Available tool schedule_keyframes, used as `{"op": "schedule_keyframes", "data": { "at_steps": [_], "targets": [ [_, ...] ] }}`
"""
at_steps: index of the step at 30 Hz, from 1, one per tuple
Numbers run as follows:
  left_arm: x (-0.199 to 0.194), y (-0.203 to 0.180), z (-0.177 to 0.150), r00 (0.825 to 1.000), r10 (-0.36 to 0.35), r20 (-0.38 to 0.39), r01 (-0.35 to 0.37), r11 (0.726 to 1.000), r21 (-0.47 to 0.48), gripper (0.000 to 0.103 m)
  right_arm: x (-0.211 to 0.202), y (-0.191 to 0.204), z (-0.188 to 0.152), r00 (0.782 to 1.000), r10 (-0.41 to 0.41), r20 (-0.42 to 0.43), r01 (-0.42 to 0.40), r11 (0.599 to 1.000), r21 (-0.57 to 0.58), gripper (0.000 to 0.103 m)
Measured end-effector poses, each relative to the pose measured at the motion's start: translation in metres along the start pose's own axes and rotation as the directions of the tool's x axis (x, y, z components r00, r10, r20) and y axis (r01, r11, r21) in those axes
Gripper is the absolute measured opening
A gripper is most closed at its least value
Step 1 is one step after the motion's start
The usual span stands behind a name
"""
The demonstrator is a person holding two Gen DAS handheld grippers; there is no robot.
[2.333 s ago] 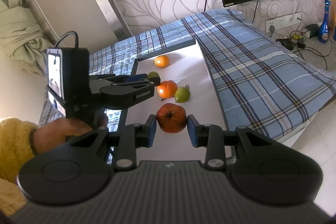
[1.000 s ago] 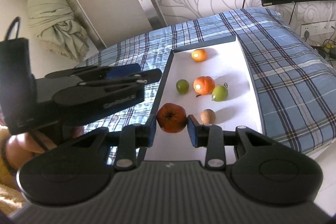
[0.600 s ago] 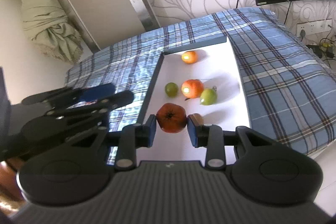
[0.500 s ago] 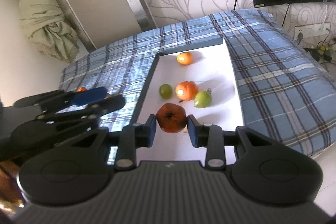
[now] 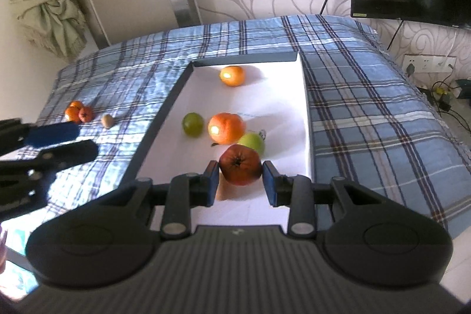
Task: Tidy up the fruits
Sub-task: 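Lower the red tomato into the white tray and open the right tool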
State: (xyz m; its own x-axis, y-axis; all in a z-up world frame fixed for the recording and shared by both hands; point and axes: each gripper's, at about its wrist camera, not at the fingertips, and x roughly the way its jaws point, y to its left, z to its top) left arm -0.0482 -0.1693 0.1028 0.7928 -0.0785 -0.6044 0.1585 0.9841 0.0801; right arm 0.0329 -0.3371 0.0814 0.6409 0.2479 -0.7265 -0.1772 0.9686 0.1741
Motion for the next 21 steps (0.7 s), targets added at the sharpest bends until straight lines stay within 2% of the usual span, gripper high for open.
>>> {"op": "schedule_keyframes", "data": {
  "at_steps": [10, 21],
  "targets": [
    [-0.003, 0.01, 0.0, 1.0, 0.03, -0.005, -0.03, 0.999, -0.027, 0.043, 0.022, -0.004, 0.005, 0.999, -0.025, -0.042, 0.024, 1.0, -0.019, 0.036],
    [-0.007, 0.022, -0.001, 0.999, 0.033, -0.006, -0.033, 0.998, -0.052, 0.043, 0.019, 0.007, 0.011, 0.999, -0.041, -0.035, 0.039, 0.998, -0.051, 0.037]
  ]
}}
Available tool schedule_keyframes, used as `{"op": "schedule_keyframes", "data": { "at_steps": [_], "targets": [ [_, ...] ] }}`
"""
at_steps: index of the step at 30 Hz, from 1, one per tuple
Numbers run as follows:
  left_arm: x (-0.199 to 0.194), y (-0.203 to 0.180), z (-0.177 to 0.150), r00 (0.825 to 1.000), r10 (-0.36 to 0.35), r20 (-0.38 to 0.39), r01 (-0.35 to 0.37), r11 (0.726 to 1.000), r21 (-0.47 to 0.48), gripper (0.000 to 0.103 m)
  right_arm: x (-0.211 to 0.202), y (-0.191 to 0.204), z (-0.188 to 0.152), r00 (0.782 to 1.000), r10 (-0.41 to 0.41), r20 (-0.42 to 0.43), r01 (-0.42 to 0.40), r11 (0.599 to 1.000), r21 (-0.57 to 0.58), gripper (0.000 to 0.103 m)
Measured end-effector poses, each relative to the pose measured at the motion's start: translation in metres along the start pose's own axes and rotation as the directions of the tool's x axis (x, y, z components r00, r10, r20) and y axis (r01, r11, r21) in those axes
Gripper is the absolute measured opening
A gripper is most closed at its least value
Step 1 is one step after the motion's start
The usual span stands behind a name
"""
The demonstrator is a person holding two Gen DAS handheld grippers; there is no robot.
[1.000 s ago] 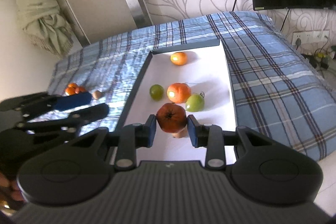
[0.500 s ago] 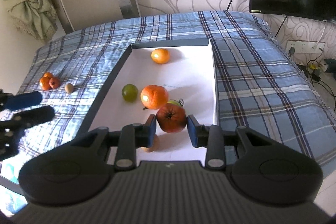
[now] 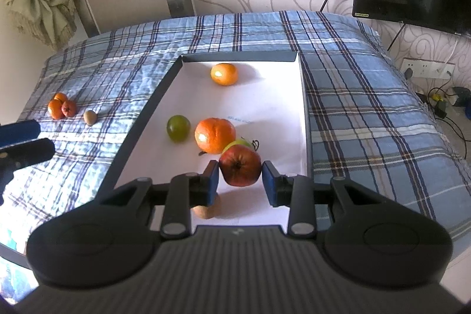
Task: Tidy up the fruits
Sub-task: 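Lower the red tomato into the white tray and open the right tool, then move both open tools back over the loose fruits on the bedspread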
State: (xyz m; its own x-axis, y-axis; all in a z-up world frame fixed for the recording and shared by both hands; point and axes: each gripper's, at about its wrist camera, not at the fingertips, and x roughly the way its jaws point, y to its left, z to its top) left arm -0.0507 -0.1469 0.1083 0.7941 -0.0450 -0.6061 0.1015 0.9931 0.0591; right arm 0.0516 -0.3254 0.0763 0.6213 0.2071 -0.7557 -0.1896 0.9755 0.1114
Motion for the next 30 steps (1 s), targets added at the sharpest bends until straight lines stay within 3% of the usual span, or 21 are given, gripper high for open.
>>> {"op": "schedule_keyframes", "data": {
  "at_steps": [7, 15, 30],
  "targets": [
    [-0.007, 0.008, 0.003, 1.0, -0.003, 0.019, 0.003, 1.0, -0.008, 0.043, -0.012, 0.005, 0.009, 1.0, -0.02, 0.021, 0.02, 1.0, 0.003, 0.037],
    [-0.016, 0.025, 0.009, 0.999, 0.001, 0.047, 0.0, 1.0, -0.024, 0.043, -0.039, 0.031, 0.023, 0.997, 0.022, 0.079, -0.02, 1.0, -0.024, 0.037],
    [-0.026, 0.063, 0.005, 0.999, 0.024, 0.049, -0.021, 0.998, -0.059, 0.043, -0.053, 0.074, 0.031, 0.995, 0.057, 0.082, -0.053, 0.997, -0.053, 0.037]
  ]
}}
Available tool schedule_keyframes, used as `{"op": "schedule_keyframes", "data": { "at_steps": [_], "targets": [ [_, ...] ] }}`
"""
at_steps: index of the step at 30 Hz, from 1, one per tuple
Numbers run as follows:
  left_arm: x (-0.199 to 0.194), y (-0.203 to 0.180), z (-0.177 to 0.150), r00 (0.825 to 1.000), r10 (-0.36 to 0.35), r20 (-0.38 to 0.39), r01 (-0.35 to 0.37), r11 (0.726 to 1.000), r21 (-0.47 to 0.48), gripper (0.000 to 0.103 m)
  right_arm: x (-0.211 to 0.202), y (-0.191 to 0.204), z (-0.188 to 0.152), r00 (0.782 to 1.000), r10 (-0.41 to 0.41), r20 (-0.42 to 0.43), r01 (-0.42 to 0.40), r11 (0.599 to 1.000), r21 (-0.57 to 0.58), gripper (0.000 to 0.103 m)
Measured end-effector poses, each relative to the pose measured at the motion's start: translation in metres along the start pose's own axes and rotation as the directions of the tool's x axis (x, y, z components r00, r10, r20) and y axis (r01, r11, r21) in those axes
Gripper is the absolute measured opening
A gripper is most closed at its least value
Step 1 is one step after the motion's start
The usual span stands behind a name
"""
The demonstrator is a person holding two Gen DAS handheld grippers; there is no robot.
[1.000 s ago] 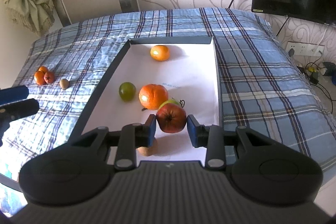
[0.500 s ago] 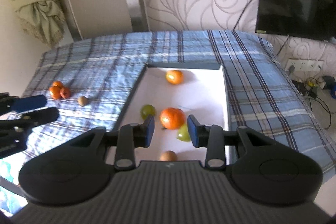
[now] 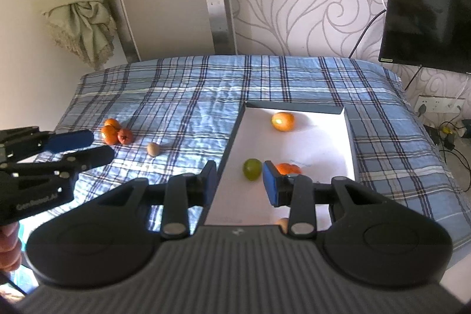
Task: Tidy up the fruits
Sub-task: 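Move both open tools back over the loose fruits on the bedspread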
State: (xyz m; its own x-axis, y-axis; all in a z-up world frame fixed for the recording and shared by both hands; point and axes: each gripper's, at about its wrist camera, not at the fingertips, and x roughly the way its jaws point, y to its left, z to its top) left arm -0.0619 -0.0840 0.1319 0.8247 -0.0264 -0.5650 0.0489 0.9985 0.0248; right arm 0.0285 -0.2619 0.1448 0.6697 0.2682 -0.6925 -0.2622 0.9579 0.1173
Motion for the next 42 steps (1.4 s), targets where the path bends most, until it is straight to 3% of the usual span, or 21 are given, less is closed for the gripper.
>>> {"op": "schedule_keyframes", "data": {
  "at_steps": [11, 33, 42],
  "targets": [
    [-0.004, 0.033, -0.004, 0.999, 0.04, 0.032, -0.039, 0.999, -0.029, 0.047, 0.001, 0.024, 0.011, 1.0, 0.024, 0.011, -0.024, 1.0, -0.005, 0.037],
    [0.011, 0.05, -0.015, 1.0, -0.003, 0.011, 0.003, 0.999, -0.036, 0.05, 0.019, 0.08, 0.001, 0.995, 0.091, -0.037, -0.093, 0.994, -0.057, 0.038],
    [0.007, 0.064, -0.028, 1.0, 0.012, 0.009, -0.011, 0.998, -0.067, 0.058, 0.03, 0.095, -0.001, 0.991, 0.112, -0.07, -0.118, 0.989, -0.085, 0.038]
  ]
}}
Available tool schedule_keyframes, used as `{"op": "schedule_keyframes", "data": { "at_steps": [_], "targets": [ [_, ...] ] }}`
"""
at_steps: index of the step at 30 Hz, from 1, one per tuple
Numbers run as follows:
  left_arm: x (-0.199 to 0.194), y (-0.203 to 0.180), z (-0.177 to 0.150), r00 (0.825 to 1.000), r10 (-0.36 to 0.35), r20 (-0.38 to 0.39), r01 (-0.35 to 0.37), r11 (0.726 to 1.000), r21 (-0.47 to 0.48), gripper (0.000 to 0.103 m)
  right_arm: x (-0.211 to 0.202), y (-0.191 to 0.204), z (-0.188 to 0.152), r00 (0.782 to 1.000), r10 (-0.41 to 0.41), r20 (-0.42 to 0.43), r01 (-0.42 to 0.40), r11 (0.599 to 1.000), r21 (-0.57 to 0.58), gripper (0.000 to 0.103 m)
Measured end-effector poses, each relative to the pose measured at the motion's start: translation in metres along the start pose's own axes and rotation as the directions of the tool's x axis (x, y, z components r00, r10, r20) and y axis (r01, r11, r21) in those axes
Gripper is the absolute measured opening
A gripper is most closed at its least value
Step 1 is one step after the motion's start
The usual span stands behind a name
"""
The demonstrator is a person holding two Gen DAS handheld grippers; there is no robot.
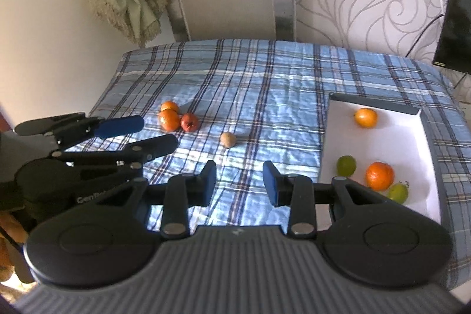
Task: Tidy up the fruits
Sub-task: 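Move both open tools back over the loose fruits on the bedspread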
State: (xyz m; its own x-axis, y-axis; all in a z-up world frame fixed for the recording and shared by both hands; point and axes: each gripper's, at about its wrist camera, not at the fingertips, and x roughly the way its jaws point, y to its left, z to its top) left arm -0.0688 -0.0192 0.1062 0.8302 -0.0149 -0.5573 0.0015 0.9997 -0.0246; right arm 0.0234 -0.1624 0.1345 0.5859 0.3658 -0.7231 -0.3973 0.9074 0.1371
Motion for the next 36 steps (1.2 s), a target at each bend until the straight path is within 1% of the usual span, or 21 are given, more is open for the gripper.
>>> {"op": "schedule_keyframes", "data": {
  "at_steps": [7, 13, 22, 32, 36],
  "targets": [
    [-0.002, 0.018, -0.007, 1.0, 0.028, -0.01, -0.028, 0.999, -0.024, 0.058, 0.023, 0.017, 0.002, 0.999, 0.02, -0.028, -0.021, 0.999, -0.043, 0.038],
    [-0.001, 0.028, -0.008, 0.999, 0.043, -0.013, -0.044, 0.999, -0.03, 0.058, 0.037, 0.024, 0.007, 0.999, 0.03, -0.025, -0.032, 0.998, -0.056, 0.038],
    [0.002, 0.03, -0.01, 0.999, 0.036, -0.02, -0.036, 0.999, 0.003, 0.058, 0.062, 0.021, 0.012, 1.0, 0.005, -0.025, -0.006, 0.998, -0.059, 0.037],
    [0.007, 0.041, -0.013, 0.999, 0.038, -0.036, -0.038, 0.999, -0.01, 0.058, 0.081, 0.024, 0.015, 1.0, 0.005, -0.03, -0.006, 0.998, -0.058, 0.037],
    [0.01, 0.048, -0.015, 0.998, 0.05, -0.048, -0.051, 0.998, -0.023, 0.058, 0.091, 0.025, 0.016, 0.999, 0.002, -0.042, -0.004, 0.999, -0.054, 0.037]
  ]
}}
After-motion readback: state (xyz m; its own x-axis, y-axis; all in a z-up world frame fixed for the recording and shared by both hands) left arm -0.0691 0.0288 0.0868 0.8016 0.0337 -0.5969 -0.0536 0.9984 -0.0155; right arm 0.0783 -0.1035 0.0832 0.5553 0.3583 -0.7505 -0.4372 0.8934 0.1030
